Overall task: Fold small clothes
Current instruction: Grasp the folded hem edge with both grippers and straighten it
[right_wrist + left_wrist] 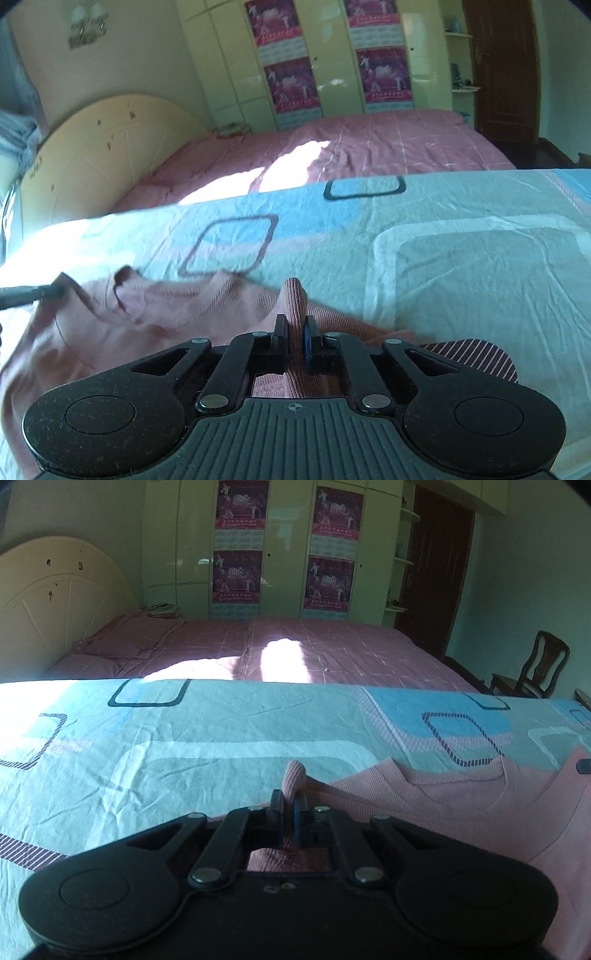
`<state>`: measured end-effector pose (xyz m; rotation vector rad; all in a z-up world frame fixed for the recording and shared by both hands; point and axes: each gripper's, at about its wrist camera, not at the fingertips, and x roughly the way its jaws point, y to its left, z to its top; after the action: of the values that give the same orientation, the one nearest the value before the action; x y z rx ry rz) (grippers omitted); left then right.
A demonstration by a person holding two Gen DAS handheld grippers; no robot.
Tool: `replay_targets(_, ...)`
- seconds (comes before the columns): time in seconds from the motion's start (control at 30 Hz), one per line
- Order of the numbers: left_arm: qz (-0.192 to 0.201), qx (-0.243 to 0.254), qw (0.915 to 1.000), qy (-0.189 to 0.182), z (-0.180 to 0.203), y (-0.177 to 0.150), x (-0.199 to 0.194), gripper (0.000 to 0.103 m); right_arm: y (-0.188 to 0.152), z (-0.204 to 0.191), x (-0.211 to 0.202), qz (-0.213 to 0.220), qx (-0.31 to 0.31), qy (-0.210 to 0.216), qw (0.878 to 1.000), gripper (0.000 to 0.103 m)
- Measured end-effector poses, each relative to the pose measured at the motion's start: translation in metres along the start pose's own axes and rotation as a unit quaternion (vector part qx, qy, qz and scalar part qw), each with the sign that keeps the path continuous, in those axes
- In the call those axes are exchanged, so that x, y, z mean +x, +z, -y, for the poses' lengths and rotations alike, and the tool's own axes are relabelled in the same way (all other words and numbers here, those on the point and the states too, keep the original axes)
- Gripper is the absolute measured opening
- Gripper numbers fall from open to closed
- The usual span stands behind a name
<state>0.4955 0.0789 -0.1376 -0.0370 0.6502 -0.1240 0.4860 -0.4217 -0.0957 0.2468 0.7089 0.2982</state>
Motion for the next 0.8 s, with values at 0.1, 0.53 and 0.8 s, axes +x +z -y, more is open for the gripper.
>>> replay_targets(0.1, 0.032, -0.022, 0.9988, 0.031, -0.002, 0.004, -0.004, 0.005, 0.006, 0.002, -0.007, 0.046, 0.023, -0.023, 0.998, 0.006)
replay_targets(0.53, -0.046, 0.01, 0.996, 0.076, 0.005, -0.016, 0.03, 0.007, 0.002, 0.023, 0.009, -0.014, 0.07, -0.026, 0.997, 0.029)
replay_targets(0.8, -0.043, 0.01, 0.9954, 0.085, 0.01, -0.022, 0.03, 0.007, -0.019, -0.002, 0.027, -0.062, -0.005, -0.039, 0.997, 0.017)
